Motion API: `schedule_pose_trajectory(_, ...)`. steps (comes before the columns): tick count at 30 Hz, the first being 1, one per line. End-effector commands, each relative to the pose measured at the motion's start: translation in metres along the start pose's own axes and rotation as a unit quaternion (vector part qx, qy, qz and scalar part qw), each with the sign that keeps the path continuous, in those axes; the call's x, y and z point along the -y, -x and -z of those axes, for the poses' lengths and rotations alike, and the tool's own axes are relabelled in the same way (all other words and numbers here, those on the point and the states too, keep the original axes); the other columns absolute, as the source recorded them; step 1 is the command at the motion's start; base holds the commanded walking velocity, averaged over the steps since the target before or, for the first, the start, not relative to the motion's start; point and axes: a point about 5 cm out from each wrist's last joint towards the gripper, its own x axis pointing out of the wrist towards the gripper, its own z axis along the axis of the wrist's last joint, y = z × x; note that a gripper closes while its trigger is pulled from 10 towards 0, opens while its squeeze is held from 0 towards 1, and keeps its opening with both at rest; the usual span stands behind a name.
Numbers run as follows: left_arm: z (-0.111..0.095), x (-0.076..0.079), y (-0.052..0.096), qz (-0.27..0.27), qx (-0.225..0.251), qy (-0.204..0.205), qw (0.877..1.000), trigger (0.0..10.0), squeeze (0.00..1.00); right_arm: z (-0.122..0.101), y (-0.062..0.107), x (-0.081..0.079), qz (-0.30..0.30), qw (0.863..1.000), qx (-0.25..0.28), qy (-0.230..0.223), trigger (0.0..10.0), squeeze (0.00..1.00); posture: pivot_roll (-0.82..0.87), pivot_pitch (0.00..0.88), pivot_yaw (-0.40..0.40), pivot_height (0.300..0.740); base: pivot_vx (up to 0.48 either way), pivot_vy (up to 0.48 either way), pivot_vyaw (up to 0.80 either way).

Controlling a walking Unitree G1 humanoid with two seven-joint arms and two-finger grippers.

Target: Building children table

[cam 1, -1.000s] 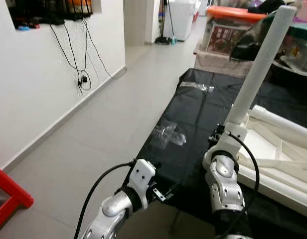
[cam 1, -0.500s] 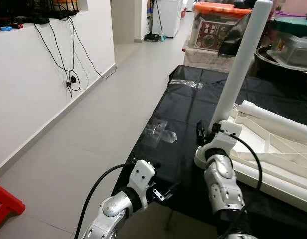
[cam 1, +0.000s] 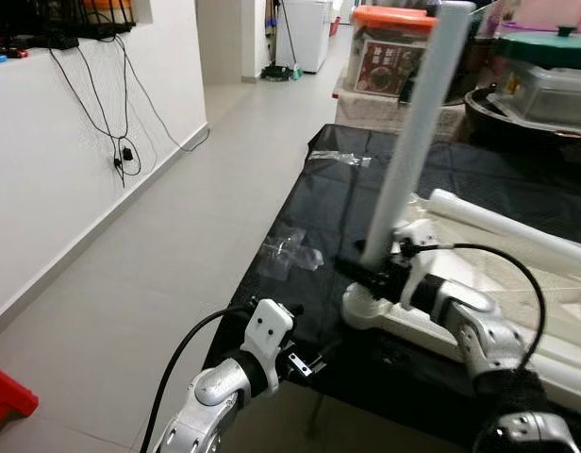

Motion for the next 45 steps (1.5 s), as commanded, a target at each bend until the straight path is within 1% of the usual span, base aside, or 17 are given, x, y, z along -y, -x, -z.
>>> schedule_pose_trajectory(1,0.001,0.001,-0.001,0.002,-0.001,-0.005,1.0,10.0,0.0,0.006,-0.012,-0.01,-0.046,0.999,-0.012,-0.012,10.0,0.0,0.12,0.0,-0.078,0.74,0.0,0.0,0.0)
schedule_pose_trajectory(2,0.001,0.001,-0.001,0.001,-0.002,-0.006,1.0,10.0,0.0,0.008,-0.018,-0.013,-0.075,0.997,-0.018,-0.02,0.0,0.0,0.13,0.0,-0.084,0.74,0.0,0.0,0.0)
schedule_pose_trajectory(5,0.002,0.001,-0.001,0.001,-0.002,-0.006,1.0,10.0,0.0,0.01,-0.019,-0.014,-0.083,0.996,-0.022,-0.021,0.0,0.0,0.13,0.0,-0.084,0.74,0.0,0.0,0.0)
schedule_pose_trajectory(11,0.002,0.001,0.0,0.001,-0.002,-0.005,1.0,10.0,0.0,0.012,-0.02,0.007,0.108,0.994,0.019,0.0,0.0,0.0,0.12,0.0,-0.082,0.74,0.0,0.0,0.0)
schedule_pose_trajectory(16,0.002,0.0,0.0,0.002,-0.002,-0.004,1.0,10.0,0.0,0.013,-0.005,0.026,0.27,0.961,0.057,-0.016,0.0,0.0,0.12,0.0,-0.074,0.74,0.0,0.0,0.0)
schedule_pose_trajectory(18,0.002,0.0,0.0,0.003,-0.002,-0.003,1.0,10.0,0.0,0.015,0.011,0.036,0.403,0.912,0.072,-0.019,0.0,0.0,0.11,0.0,-0.07,0.74,0.0,0.0,0.0)
schedule_pose_trajectory(20,0.002,0.0,0.0,0.003,-0.002,-0.003,1.0,10.0,0.0,0.015,0.011,0.036,0.403,0.912,0.072,-0.019,0.0,0.0,0.11,0.0,-0.07,0.74,0.0,0.0,0.0)
schedule_pose_trajectory(23,0.002,-0.001,-0.001,0.004,-0.004,-0.003,1.0,10.0,0.0,0.029,0.05,0.031,0.653,0.752,0.084,-0.021,0.0,0.0,0.11,0.0,-0.068,0.74,0.0,0.0,0.0)
schedule_pose_trajectory(25,0.002,-0.001,-0.001,0.004,-0.004,-0.003,1.0,10.0,0.0,0.029,0.05,0.031,0.653,0.752,0.084,-0.021,0.0,0.0,0.11,0.0,-0.068,0.74,0.0,0.0,0.0)
schedule_pose_trajectory(27,0.002,-0.001,-0.001,0.004,-0.004,-0.003,1.0,10.0,0.0,0.033,0.057,0.017,0.721,0.687,0.089,-0.026,0.0,0.0,0.11,0.0,-0.069,0.74,0.0,0.0,0.0)
schedule_pose_trajectory(29,0.002,-0.001,-0.001,0.004,-0.004,-0.003,1.0,10.0,0.0,0.036,0.046,0.006,0.73,0.675,0.095,-0.05,0.0,0.0,0.11,0.0,-0.068,0.74,0.0,0.0,0.0)
schedule_pose_trajectory(32,0.002,-0.001,-0.001,0.004,-0.005,-0.003,1.0,10.0,0.0,0.036,0.039,0.003,0.726,0.678,0.098,-0.061,0.0,0.0,0.11,0.0,-0.068,0.74,0.0,0.0,0.0)
schedule_pose_trajectory(35,0.002,-0.001,-0.001,0.004,-0.005,-0.003,1.0,10.0,0.0,0.03,0.018,-0.001,0.685,0.714,0.125,-0.075,4.3,0.0,0.11,0.0,-0.069,0.74,0.0,0.0,0.0)
schedule_pose_trajectory(36,0.002,-0.001,-0.001,0.005,-0.005,-0.003,1.0,10.0,0.0,0.024,0.007,-0.003,0.643,0.748,0.148,-0.075,10.0,1.0,0.11,0.0,-0.069,0.74,0.0,0.0,0.0)
schedule_pose_trajectory(40,0.003,-0.001,-0.001,0.006,-0.006,-0.003,1.0,10.0,0.0,0.011,-0.008,-0.007,0.562,0.804,0.184,-0.052,10.0,0.9,0.11,0.0,-0.07,0.74,0.0,0.0,0.0)
schedule_pose_trajectory(41,0.003,-0.001,-0.001,0.006,-0.006,-0.004,1.0,10.0,0.0,0.01,-0.009,-0.007,0.544,0.815,0.19,-0.058,10.0,0.01,0.11,0.0,-0.07,0.74,0.0,0.0,0.0)
schedule_pose_trajectory(45,0.004,0.0,-0.001,0.008,-0.006,-0.004,1.0,10.0,0.0,0.008,-0.01,-0.004,0.416,0.886,0.191,-0.075,10.0,0.0,0.11,0.0,-0.068,0.74,0.0,0.0,0.0)
